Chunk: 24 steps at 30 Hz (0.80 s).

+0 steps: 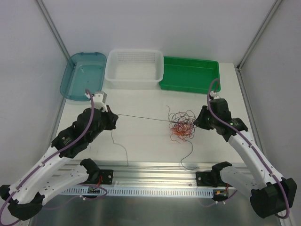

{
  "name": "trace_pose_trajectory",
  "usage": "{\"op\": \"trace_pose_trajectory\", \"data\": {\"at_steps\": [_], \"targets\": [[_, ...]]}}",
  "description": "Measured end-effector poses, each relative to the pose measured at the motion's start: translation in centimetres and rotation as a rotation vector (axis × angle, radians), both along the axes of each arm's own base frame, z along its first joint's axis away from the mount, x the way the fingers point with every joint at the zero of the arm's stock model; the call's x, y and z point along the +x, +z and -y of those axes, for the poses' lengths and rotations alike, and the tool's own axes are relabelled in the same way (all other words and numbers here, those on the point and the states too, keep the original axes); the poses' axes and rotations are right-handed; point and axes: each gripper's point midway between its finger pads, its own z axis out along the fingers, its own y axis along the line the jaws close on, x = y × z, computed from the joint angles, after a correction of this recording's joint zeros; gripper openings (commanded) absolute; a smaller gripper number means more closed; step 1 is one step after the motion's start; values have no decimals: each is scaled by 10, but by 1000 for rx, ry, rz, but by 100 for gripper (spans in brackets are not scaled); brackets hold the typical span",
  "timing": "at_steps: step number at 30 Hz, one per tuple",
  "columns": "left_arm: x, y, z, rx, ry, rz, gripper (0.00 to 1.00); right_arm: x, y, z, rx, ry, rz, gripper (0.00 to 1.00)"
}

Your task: Untangle the cables

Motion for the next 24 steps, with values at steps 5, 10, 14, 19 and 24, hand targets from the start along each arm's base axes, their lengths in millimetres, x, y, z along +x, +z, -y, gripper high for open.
{"op": "trace_pose_trajectory", "data": {"at_steps": [5,10,14,19,24], "targets": [[13,13,-49,39,228,14,0,-5,-7,26,-25,-68,-39,55],[14,0,-33,46,168,-46,0,-18,-8,2,-49,75,-31,66],[12,-21,-21,47,120,-110,0,-28,-1,-19,-75,180,8,73],[8,-17,-20,20,104,-101,0,-32,10,-39,-37,252,62,75],[5,-11,-20,-4,102,-86,0,-33,-10,-66,-48,338,9,78]]}}
